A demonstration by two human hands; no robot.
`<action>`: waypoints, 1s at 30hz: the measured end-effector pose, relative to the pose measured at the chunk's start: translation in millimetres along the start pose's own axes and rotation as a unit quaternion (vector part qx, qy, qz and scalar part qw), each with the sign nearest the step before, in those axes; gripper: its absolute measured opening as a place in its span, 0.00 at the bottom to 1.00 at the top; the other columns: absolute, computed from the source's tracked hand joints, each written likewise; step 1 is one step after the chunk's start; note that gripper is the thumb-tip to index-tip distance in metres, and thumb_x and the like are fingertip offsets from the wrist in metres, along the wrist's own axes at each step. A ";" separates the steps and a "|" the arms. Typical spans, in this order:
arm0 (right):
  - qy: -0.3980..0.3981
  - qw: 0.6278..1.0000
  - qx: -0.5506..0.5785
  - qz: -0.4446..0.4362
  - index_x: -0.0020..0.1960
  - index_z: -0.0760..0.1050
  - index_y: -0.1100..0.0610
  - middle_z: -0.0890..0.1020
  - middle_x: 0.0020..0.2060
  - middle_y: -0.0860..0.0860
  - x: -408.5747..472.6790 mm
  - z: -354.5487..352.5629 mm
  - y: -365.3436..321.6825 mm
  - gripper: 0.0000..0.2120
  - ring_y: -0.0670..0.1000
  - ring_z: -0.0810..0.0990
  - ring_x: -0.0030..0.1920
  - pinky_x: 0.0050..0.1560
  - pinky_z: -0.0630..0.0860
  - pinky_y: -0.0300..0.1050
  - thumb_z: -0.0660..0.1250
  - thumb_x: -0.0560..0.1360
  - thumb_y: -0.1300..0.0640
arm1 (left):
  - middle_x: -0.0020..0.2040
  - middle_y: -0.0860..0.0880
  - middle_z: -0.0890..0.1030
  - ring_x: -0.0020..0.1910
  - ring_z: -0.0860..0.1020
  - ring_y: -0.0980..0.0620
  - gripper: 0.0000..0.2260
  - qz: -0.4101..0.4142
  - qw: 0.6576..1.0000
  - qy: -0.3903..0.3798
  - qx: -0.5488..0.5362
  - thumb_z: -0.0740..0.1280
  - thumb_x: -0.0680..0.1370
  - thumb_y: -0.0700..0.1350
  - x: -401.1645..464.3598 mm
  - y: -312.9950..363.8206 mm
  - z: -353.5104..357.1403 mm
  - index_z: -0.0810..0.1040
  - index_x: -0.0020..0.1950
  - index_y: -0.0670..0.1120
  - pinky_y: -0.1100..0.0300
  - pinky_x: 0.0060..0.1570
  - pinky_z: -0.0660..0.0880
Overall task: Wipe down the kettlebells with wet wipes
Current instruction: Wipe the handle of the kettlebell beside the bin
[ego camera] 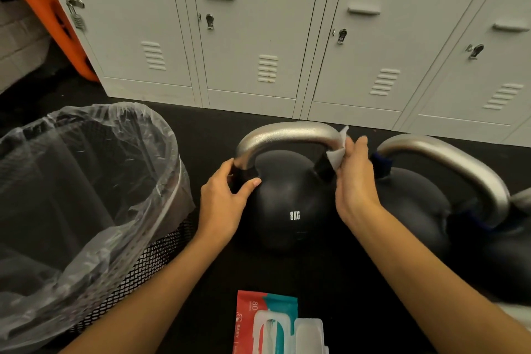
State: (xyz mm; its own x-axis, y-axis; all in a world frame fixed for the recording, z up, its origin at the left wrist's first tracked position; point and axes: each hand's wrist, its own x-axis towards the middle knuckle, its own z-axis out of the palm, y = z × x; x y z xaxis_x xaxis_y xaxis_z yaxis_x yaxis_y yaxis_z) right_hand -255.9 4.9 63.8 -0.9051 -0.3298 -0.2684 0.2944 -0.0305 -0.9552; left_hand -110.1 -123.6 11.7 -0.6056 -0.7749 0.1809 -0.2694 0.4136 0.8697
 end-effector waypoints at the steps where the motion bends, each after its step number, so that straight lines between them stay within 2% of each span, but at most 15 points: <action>1: -0.003 1.000 -0.024 -0.013 0.71 0.72 0.48 0.75 0.66 0.49 -1.4 2.1 -6.4 0.25 0.49 0.71 0.67 0.68 0.62 0.46 0.49 0.83 0.39 | 0.53 0.55 0.80 0.52 0.75 0.60 0.18 0.001 1.000 -0.001 -0.002 0.72 0.73 0.50 -0.1 -0.1 0.3 0.75 0.62 0.51 0.73 0.48 0.67; 3: -0.009 0.995 -0.080 -0.058 0.66 0.76 0.47 0.77 0.58 0.48 -5.4 5.2 -19.2 0.21 0.48 0.74 0.58 0.58 0.64 0.43 0.52 0.83 0.41 | 0.54 0.55 0.80 0.53 0.75 0.61 0.19 0.003 1.000 -0.003 -0.003 0.72 0.73 0.50 -0.2 -0.9 0.6 0.75 0.62 0.51 0.74 0.48 0.67; 6: -0.015 0.992 -0.073 -0.097 0.62 0.79 0.45 0.78 0.52 0.43 -8.6 6.5 -16.3 0.17 0.42 0.74 0.53 0.51 0.66 0.37 0.56 0.82 0.42 | 0.57 0.53 0.79 0.56 0.75 0.57 0.21 0.003 1.000 -0.002 0.007 0.71 0.73 0.52 0.6 -3.5 1.7 0.74 0.64 0.50 0.65 0.55 0.70; 7: -0.001 0.995 -0.053 -0.089 0.64 0.78 0.45 0.78 0.52 0.42 -9.1 5.3 -9.7 0.17 0.41 0.74 0.53 0.51 0.66 0.36 0.57 0.82 0.42 | 0.57 0.53 0.79 0.58 0.75 0.56 0.21 0.002 1.000 -0.002 0.009 0.71 0.73 0.52 1.0 -4.7 2.3 0.74 0.65 0.50 0.62 0.57 0.72; 9: 0.032 0.998 -0.008 -0.058 0.68 0.76 0.47 0.79 0.52 0.42 -9.0 2.4 7.3 0.18 0.43 0.75 0.59 0.58 0.66 0.37 0.58 0.82 0.44 | 0.58 0.52 0.79 0.59 0.76 0.54 0.23 -0.001 1.000 -0.001 0.011 0.71 0.73 0.54 1.7 -7.5 3.3 0.73 0.66 0.50 0.55 0.60 0.74; 11: 0.050 0.998 0.023 -0.026 0.69 0.74 0.48 0.78 0.49 0.41 -11.1 1.1 16.4 0.17 0.45 0.73 0.63 0.63 0.65 0.39 0.57 0.83 0.46 | 0.58 0.52 0.79 0.59 0.76 0.54 0.24 -0.003 1.000 0.000 0.009 0.71 0.73 0.54 1.7 -8.4 3.9 0.73 0.67 0.50 0.51 0.60 0.74; 13: 0.057 0.998 0.027 -0.024 0.68 0.75 0.47 0.80 0.53 0.42 -11.9 3.7 15.2 0.17 0.46 0.73 0.65 0.66 0.66 0.41 0.58 0.82 0.45 | 0.56 0.52 0.79 0.57 0.76 0.54 0.21 -0.001 1.000 0.006 0.004 0.71 0.73 0.53 1.7 -8.5 4.7 0.74 0.64 0.50 0.50 0.58 0.75; 15: 0.050 0.997 -0.001 -0.057 0.68 0.75 0.46 0.79 0.59 0.43 -14.4 8.0 5.7 0.19 0.44 0.74 0.62 0.63 0.66 0.40 0.59 0.81 0.42 | 0.54 0.52 0.79 0.55 0.77 0.54 0.18 -0.001 1.000 0.011 -0.005 0.72 0.73 0.52 0.7 -9.3 6.0 0.74 0.60 0.50 0.50 0.57 0.76; 17: 0.023 0.993 -0.045 -0.109 0.67 0.75 0.44 0.79 0.55 0.38 -14.7 12.3 -4.6 0.17 0.38 0.75 0.53 0.55 0.66 0.35 0.60 0.81 0.42 | 0.54 0.52 0.79 0.56 0.77 0.54 0.17 0.000 1.000 0.012 -0.010 0.72 0.73 0.52 0.0 -10.0 6.5 0.74 0.60 0.50 0.49 0.56 0.76; 19: 0.018 0.990 -0.065 -0.124 0.66 0.76 0.42 0.77 0.52 0.36 -12.3 13.0 -6.4 0.15 0.36 0.74 0.49 0.51 0.65 0.33 0.60 0.81 0.44 | 0.54 0.53 0.79 0.56 0.76 0.54 0.18 -0.001 1.000 0.009 -0.012 0.71 0.73 0.52 0.4 -10.5 7.1 0.74 0.60 0.50 0.49 0.56 0.76; 21: 0.037 0.993 -0.050 -0.097 0.65 0.76 0.43 0.78 0.53 0.39 -8.7 8.2 0.6 0.15 0.39 0.75 0.53 0.52 0.68 0.35 0.58 0.82 0.44 | 0.54 0.53 0.79 0.56 0.76 0.54 0.17 -0.001 1.000 0.011 -0.018 0.72 0.73 0.51 0.4 -10.2 6.8 0.74 0.59 0.51 0.48 0.56 0.76; 24: 0.044 0.999 -0.018 0.003 0.69 0.73 0.49 0.78 0.58 0.47 -4.6 -2.3 10.8 0.18 0.47 0.74 0.64 0.66 0.67 0.42 0.56 0.83 0.47 | 0.53 0.54 0.79 0.55 0.77 0.54 0.16 -0.002 1.000 0.014 -0.023 0.72 0.73 0.51 0.5 -10.0 6.4 0.74 0.58 0.52 0.48 0.55 0.76; 27: 0.018 0.998 0.006 0.060 0.69 0.73 0.54 0.79 0.57 0.51 4.1 -4.0 -0.8 0.19 0.49 0.75 0.60 0.66 0.68 0.43 0.59 0.82 0.47 | 0.52 0.53 0.79 0.55 0.77 0.53 0.16 0.001 1.000 0.013 -0.023 0.72 0.73 0.51 1.2 -10.5 6.2 0.74 0.58 0.51 0.48 0.55 0.76; 28: 0.011 0.999 -0.008 0.052 0.67 0.75 0.54 0.80 0.57 0.52 5.8 -3.0 -7.9 0.18 0.49 0.76 0.58 0.63 0.70 0.44 0.60 0.81 0.47 | 0.53 0.53 0.79 0.55 0.77 0.53 0.16 0.001 1.000 0.011 -0.024 0.72 0.73 0.51 1.5 -10.4 6.2 0.74 0.58 0.50 0.48 0.55 0.76; 30: -0.010 0.995 -0.096 -0.002 0.59 0.79 0.53 0.80 0.52 0.51 2.2 1.2 -24.2 0.16 0.48 0.76 0.52 0.49 0.70 0.41 0.61 0.80 0.44 | 0.53 0.53 0.79 0.55 0.77 0.53 0.17 0.001 1.000 0.007 -0.028 0.72 0.73 0.52 1.3 -10.9 6.2 0.74 0.59 0.50 0.48 0.55 0.77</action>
State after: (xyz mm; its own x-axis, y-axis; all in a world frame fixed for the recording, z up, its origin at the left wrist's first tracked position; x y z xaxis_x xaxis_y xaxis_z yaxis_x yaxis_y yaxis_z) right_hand -264.7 3.8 86.5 -0.8998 -0.3481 -0.2630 0.2244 0.1478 -0.9632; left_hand -112.6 -126.2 -0.4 -0.5949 -0.7814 0.1883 -0.2268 0.3879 0.8934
